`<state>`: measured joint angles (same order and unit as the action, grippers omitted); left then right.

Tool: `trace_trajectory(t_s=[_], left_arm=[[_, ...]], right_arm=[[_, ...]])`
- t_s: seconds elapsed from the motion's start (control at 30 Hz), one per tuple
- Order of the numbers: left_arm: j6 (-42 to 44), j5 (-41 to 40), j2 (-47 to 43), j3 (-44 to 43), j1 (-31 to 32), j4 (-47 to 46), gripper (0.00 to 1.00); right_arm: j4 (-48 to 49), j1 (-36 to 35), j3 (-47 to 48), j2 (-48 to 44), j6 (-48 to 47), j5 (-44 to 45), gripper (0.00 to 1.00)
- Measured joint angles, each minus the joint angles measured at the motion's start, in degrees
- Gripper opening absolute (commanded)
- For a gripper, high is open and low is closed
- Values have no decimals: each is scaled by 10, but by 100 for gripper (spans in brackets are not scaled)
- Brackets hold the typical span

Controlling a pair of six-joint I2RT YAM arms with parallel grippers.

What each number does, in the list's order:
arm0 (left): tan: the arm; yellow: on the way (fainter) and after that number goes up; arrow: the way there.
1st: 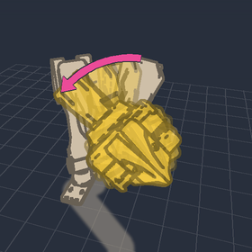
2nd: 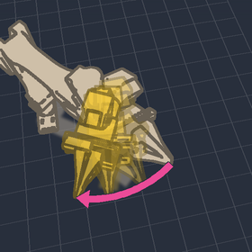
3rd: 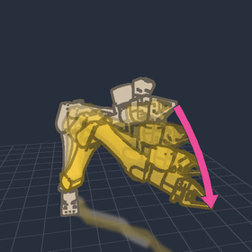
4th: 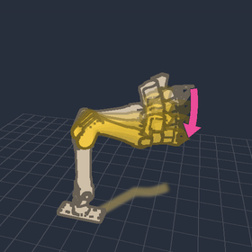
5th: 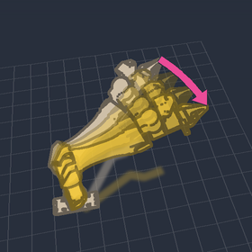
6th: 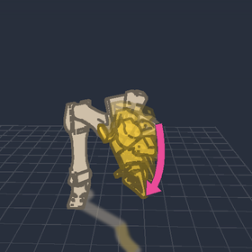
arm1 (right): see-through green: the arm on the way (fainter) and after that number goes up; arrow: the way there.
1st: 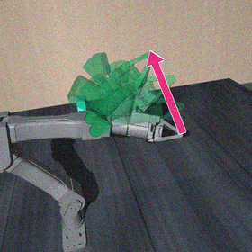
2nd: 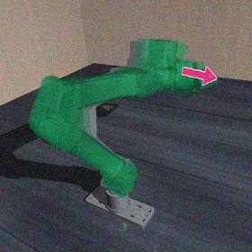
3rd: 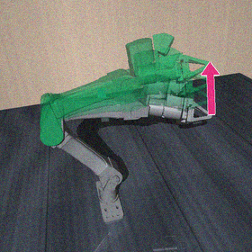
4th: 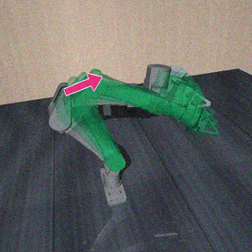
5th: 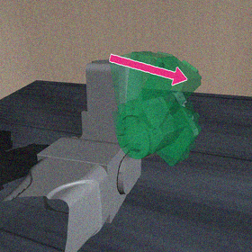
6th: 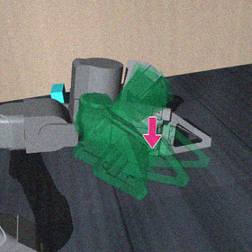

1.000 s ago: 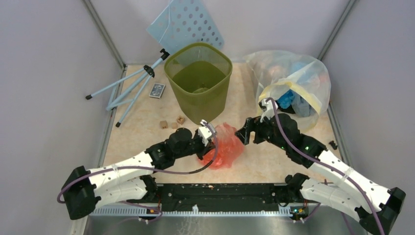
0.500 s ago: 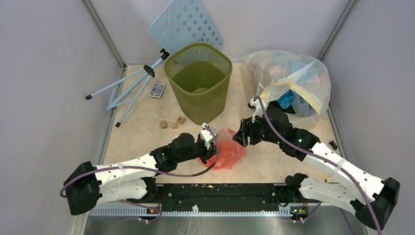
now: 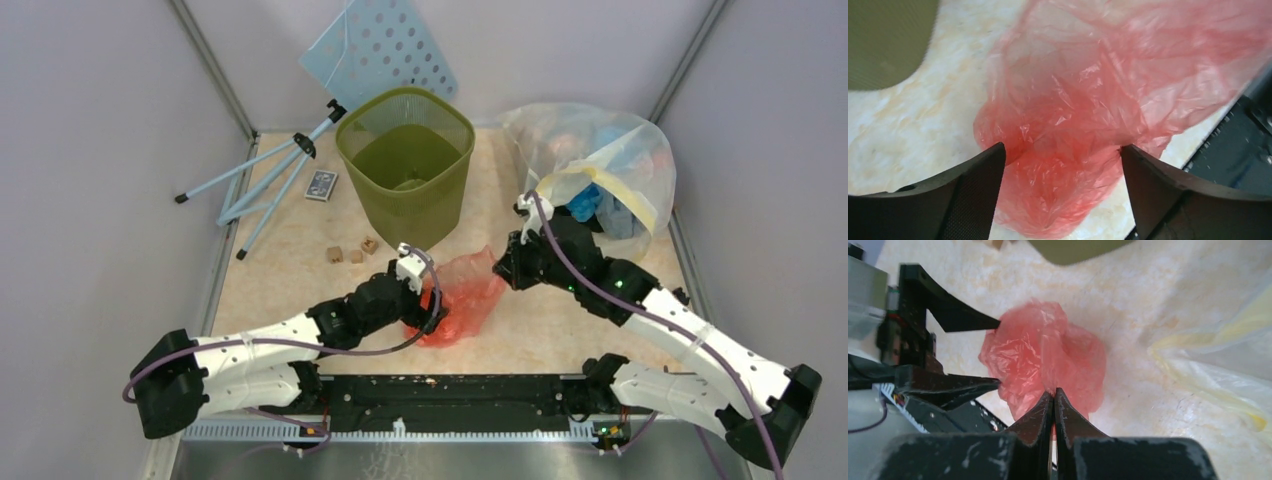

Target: Put the trash bags into the trash bin

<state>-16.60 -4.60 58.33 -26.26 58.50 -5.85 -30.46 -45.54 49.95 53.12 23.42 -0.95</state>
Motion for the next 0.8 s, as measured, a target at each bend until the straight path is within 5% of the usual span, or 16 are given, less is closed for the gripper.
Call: trace_trajectory(t_s=[0.23,0.57,0.8], left_arm=[[-75,-69,15,-1,-18,7,98],[-88,3,124,-19,-125,-97,99],[-61,26,168,-96,-163,-87,98]], right_arm=[[-17,1,86,-68,-8,32,0],[-21,-6,140,-21,-19,-161,0],[47,-100,108,4,-16,-203,0]])
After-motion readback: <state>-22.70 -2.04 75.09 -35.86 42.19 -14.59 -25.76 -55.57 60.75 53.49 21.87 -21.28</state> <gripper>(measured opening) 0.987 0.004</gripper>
